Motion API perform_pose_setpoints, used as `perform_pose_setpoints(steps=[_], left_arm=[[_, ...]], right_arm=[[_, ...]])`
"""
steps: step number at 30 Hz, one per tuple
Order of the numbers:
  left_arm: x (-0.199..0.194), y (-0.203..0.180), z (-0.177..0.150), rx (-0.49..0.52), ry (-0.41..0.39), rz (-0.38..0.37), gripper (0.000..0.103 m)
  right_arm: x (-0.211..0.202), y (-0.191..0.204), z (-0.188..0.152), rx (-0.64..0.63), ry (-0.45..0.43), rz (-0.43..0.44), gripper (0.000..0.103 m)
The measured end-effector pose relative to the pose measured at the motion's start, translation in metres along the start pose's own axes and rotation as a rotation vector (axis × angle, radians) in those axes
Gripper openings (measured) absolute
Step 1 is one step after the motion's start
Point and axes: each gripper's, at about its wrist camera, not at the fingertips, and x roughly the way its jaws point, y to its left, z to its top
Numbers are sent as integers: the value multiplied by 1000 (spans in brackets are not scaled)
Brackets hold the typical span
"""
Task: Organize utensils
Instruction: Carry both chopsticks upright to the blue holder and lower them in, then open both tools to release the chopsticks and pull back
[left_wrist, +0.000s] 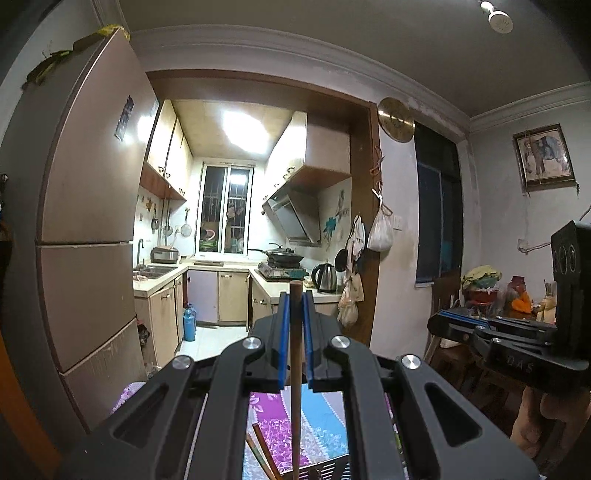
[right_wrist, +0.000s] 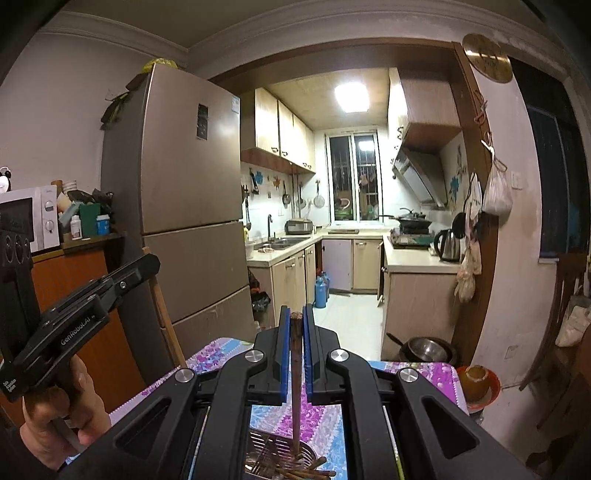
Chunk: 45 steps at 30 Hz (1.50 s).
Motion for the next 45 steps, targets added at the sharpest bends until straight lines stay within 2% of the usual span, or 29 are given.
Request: perform_pose_setpoints(steps=[14,26,30,34,36,37,39,40,42,44,45], left_arm=[[22,7,-46,6,102,4,5],[29,13,-53,-3,123,10,7],[27,16,-53,-6,115,17,34],[20,19,-50,-22,104,28,41],[14,19,-46,-21,90,36,48],[8,18,-44,-17,82,42,50],[-9,18,-38,-4,54,55,59],[-19,18,-36,4,42,65,62],[-45,18,-33,25,14,94,72],[-68,18,-35,51,-5,118,81],[-83,19,-38,66,-15,133,87]], right_arm=[[27,-2,-23,-5,59,-1,8],[37,-2,-32,3,79,-4,8],[35,-2,-33,-1,74,-12,8],[27,-1,-32,0,57,-16,8],[20,1,-30,-2,44,-16,9],[11,3,-28,-7,29,-15,11],[-5,7,-26,-19,-5,-12,33],[-18,10,-26,-23,-32,-5,39],[-49,16,-31,-30,-83,-2,61],[-77,21,-41,-28,-124,1,79],[-92,25,-49,-34,-136,-2,83]])
